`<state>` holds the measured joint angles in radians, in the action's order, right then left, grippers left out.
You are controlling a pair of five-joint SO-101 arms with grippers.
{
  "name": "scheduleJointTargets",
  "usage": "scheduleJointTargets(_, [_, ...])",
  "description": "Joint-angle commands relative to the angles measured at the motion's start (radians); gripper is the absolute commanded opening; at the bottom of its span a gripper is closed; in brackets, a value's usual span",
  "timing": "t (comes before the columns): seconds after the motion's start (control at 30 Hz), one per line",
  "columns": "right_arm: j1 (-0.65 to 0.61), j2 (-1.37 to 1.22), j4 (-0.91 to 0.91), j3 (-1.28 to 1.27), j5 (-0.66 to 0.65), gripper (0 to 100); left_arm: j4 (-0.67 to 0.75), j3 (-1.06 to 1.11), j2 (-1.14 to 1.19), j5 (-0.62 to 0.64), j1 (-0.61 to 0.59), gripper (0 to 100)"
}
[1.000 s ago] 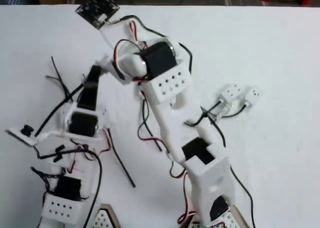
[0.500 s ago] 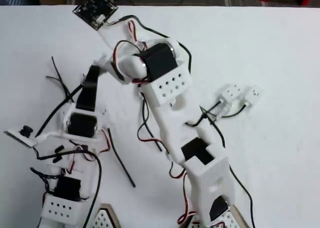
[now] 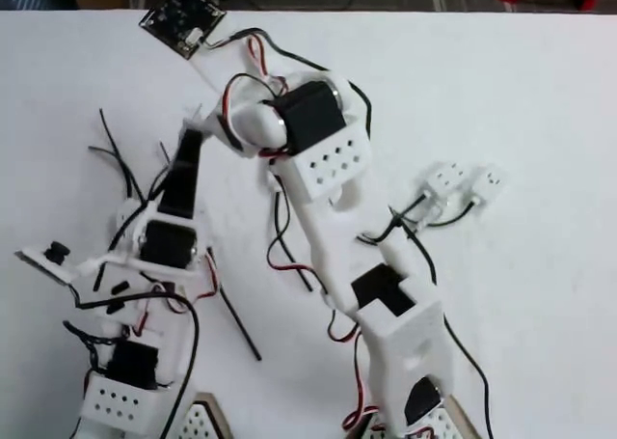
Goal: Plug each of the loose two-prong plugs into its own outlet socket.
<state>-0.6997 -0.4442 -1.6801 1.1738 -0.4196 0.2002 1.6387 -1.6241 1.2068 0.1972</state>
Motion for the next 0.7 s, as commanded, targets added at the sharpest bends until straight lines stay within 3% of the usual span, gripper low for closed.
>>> scheduleJointTargets(0.0, [-0.059, 0.013, 0.039, 0.046, -0.029, 4.9, -0.018, 0.005, 0.01, -0.011, 0.068, 2])
scheduleJointTargets(0.67, [-0.059, 0.01, 0.038, 0.106, -0.034, 4.9, -0.018, 0.005, 0.012, -0.011, 0.068, 2])
